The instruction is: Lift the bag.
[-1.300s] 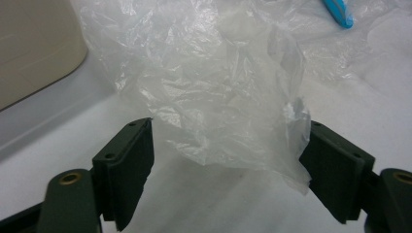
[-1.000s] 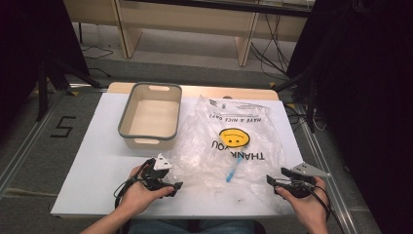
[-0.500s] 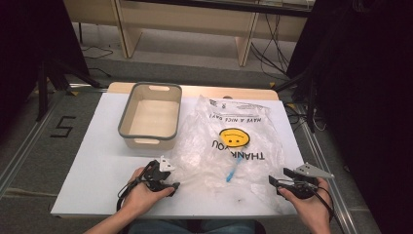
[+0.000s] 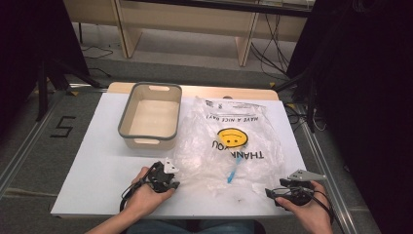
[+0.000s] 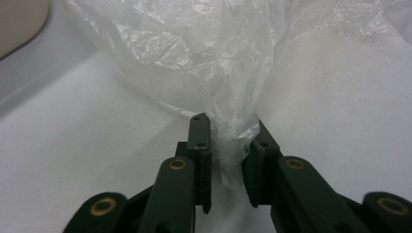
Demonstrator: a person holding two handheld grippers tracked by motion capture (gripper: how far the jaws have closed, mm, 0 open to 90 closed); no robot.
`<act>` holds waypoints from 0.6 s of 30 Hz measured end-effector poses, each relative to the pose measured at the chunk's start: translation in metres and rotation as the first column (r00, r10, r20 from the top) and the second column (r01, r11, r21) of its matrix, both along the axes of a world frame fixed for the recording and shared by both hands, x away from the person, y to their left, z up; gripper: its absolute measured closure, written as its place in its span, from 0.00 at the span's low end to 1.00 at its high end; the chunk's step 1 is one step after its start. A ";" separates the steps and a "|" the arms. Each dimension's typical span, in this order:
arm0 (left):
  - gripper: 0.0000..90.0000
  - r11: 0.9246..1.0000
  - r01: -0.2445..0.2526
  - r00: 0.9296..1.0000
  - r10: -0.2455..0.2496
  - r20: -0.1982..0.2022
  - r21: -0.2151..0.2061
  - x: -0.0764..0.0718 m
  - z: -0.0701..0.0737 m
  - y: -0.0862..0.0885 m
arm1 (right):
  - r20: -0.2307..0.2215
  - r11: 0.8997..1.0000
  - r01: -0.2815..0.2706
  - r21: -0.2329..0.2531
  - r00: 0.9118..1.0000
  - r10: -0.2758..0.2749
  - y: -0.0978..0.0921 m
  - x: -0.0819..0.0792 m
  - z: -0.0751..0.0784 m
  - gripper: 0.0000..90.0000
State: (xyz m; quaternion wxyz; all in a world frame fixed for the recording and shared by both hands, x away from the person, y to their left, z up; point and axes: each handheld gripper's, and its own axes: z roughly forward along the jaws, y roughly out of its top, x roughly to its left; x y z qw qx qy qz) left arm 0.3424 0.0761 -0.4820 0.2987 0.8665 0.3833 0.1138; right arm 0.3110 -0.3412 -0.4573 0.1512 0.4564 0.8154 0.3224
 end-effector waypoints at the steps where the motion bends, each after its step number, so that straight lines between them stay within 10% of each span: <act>1: 0.86 1.000 0.002 1.000 -0.002 -0.001 0.003 0.000 0.000 0.000 | -0.015 1.000 -0.011 -0.013 1.000 0.011 0.001 -0.001 -0.002 0.32; 10: 0.94 0.999 0.024 1.000 -0.024 -0.013 0.021 0.002 0.002 -0.004 | -0.119 0.993 -0.021 -0.113 0.993 0.008 -0.003 -0.003 -0.011 0.42; 18: 0.96 0.998 0.047 0.999 -0.048 0.005 0.028 0.001 0.001 -0.004 | -0.110 0.987 -0.024 -0.162 0.994 0.006 -0.002 -0.002 -0.011 0.54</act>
